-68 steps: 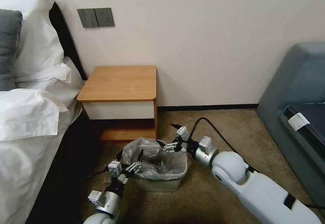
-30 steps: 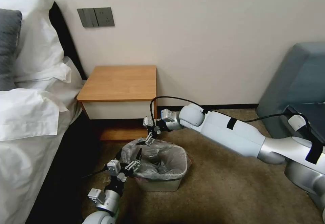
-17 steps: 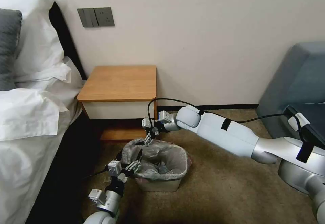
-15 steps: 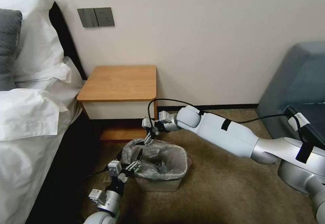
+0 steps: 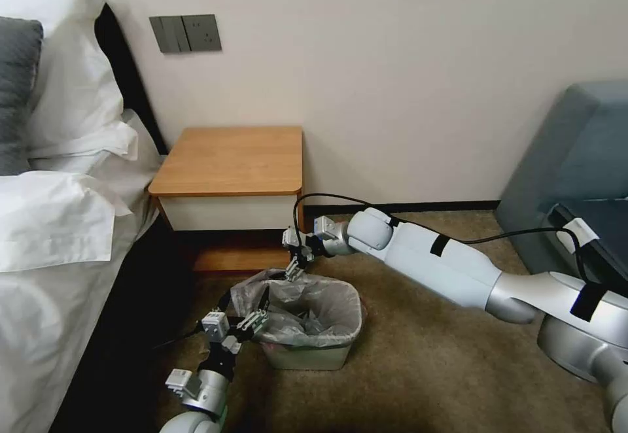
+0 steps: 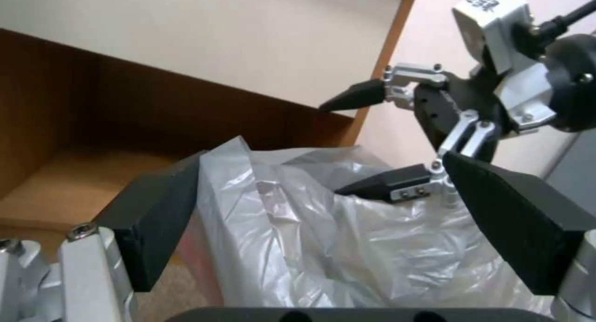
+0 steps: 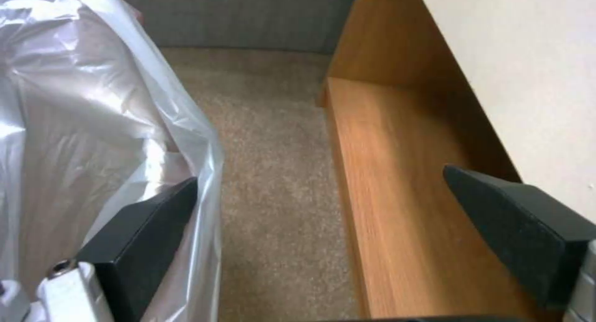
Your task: Pick up the garbage bag from the table and place it over the trash can.
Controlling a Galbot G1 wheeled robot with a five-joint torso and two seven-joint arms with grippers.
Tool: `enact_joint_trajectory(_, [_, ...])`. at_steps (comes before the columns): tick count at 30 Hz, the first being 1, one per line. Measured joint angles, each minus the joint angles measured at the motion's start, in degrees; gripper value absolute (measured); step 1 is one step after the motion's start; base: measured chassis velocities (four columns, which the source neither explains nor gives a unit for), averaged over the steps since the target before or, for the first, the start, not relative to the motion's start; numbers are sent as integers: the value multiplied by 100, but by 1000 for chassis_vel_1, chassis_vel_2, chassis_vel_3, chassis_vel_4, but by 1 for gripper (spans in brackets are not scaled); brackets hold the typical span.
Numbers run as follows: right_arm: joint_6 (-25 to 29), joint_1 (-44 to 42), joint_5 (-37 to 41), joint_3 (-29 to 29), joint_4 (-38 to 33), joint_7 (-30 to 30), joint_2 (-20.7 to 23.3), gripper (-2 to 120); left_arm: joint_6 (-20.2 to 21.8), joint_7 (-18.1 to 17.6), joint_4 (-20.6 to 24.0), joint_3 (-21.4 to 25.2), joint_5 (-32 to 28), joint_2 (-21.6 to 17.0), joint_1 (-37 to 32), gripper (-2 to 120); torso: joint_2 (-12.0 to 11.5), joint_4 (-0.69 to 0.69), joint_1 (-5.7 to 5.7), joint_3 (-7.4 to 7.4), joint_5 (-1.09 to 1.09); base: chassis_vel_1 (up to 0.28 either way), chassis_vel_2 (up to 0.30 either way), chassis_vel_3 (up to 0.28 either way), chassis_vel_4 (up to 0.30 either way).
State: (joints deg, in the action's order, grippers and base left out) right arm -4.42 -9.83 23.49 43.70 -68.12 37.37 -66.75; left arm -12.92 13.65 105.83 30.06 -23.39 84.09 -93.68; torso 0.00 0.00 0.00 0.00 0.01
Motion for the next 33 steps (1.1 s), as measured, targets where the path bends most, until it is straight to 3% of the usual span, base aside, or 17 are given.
enact_joint_trajectory(10, [35, -164, -42, -133, -56, 7, 151, 100, -69, -364, -81, 1, 38, 21, 72, 99, 0, 0, 0, 0, 0, 0, 0, 0, 0])
enact_joint_trajectory(20, [58, -292, 60, -360, -247, -44, 248, 100, -48, -399, -1, 45, 5, 23, 105, 100, 0, 0, 0, 1, -2, 0, 0, 0, 0])
enact_joint_trajectory(33, [-42, -1288, 798, -1526, -1321, -826, 743, 100, 365, -595, 430, 206, -485, -20, 279, 100, 0, 1, 0, 0, -1, 0, 0, 0, 0])
